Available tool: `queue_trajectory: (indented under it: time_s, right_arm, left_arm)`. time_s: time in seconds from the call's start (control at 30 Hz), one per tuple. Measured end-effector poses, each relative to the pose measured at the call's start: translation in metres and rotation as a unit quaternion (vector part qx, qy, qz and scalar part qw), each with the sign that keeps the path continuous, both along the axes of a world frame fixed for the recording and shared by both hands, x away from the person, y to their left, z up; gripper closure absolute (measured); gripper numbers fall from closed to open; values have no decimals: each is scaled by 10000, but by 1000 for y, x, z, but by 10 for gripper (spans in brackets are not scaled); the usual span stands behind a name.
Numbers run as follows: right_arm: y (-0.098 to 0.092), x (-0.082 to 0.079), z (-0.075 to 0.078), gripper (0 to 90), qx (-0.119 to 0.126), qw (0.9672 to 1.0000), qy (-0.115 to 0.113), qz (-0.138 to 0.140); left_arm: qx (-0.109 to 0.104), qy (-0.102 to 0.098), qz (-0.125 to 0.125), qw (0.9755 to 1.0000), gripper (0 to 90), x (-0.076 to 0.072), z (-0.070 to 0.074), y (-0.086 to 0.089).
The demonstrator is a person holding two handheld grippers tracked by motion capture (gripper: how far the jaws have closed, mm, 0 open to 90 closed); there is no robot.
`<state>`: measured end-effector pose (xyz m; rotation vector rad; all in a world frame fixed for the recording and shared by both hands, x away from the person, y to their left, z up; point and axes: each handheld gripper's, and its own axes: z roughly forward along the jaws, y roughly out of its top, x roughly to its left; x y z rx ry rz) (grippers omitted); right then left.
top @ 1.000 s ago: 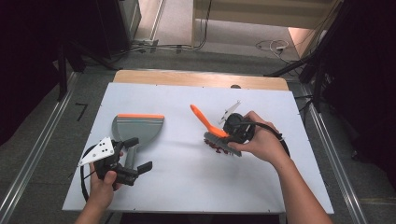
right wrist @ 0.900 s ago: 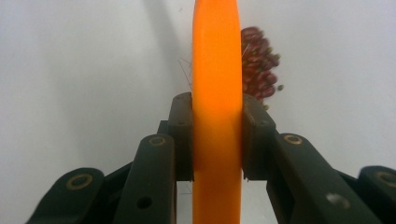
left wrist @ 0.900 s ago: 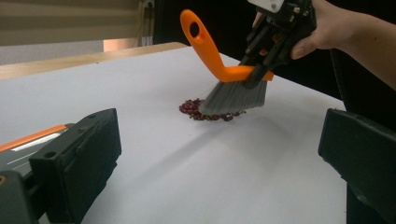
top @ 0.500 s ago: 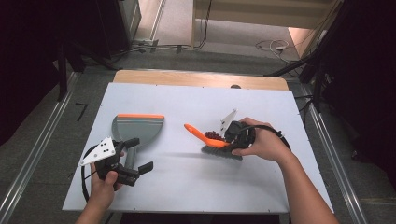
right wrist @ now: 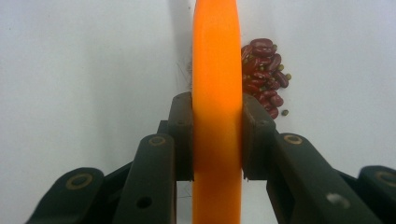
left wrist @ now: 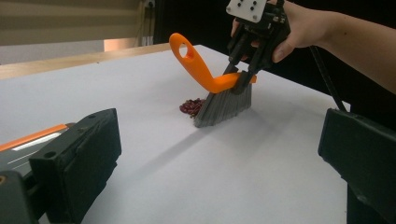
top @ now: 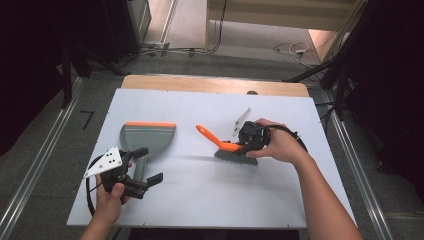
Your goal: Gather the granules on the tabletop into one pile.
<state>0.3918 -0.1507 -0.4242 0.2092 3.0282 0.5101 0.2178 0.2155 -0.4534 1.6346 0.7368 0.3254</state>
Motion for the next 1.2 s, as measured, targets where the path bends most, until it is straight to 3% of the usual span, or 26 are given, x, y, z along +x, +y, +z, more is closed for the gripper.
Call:
queue_trajectory:
  time_s: [0.2,0.5,0.53,0.67,0.8,0.93,1.1,1.2]
  right_arm:
    - [3,3,0,686,-3,10000,-95,-8]
    - [2,1,3,686,4,9999,45,-104]
    - [2,2,4,686,24,10000,-26,-41]
    - [-1,0,10,686,104,9998,-35,-136]
    - [-6,-3,15,685,244,9989,116,-383]
    - [-15,-8,20,685,535,9945,257,-869]
    - [-28,-14,16,686,864,9850,444,-1426]
    - [-37,-19,15,686,1003,9788,419,-1736]
  left_arm:
    - [11,9,-7,10000,2,0,0,-1]
    - [9,6,-1,10000,2,0,0,0]
    - [10,5,0,10000,2,0,0,0]
    - [7,2,2,10000,2,0,0,0]
    - [2,-3,3,10000,2,0,0,0]
    - [11,-3,5,10000,2,0,0,1]
    - [10,-3,10,10000,2,0,0,0]
    - [29,-1,13,10000,2,1,0,0]
